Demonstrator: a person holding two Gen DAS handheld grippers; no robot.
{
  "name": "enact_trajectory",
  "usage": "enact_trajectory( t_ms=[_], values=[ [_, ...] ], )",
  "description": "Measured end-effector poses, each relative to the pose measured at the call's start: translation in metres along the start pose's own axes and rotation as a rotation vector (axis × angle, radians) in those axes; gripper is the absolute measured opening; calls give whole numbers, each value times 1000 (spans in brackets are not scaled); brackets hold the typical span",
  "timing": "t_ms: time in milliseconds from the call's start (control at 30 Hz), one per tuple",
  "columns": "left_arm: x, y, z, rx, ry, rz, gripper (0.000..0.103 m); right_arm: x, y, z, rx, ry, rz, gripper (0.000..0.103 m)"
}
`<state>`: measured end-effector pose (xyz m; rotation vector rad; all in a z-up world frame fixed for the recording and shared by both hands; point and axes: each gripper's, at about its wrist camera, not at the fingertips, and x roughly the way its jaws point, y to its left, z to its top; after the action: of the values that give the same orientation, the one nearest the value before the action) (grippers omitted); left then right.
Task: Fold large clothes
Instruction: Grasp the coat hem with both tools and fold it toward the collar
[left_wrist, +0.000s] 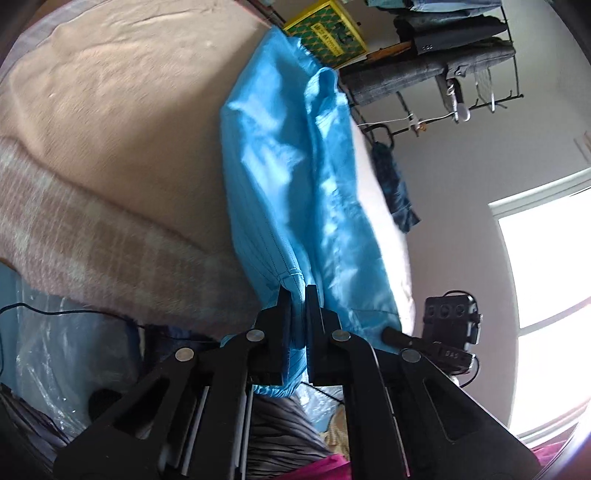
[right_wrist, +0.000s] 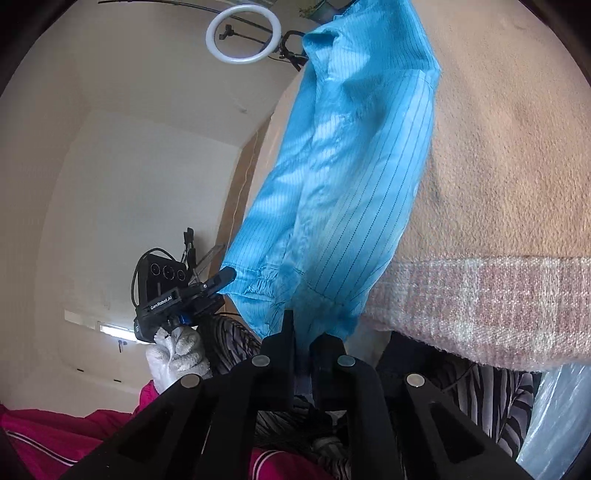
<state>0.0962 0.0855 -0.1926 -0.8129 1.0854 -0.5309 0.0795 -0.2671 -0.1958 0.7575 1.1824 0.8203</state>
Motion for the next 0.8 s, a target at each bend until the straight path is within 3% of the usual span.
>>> enact_trajectory(
  t_ms=[367, 533, 800],
  values=[
    [8, -40, 64, 32, -76, -54, 3, -13, 30, 56, -45, -103, 43, 3],
    [25, -47, 98, 40, -104, -31, 3, -15, 32, 101, -69, -139, 13, 3],
    [65, -40, 152, 30, -144, 74, 3, -3, 7, 167, -27, -174, -68, 3]
  ],
)
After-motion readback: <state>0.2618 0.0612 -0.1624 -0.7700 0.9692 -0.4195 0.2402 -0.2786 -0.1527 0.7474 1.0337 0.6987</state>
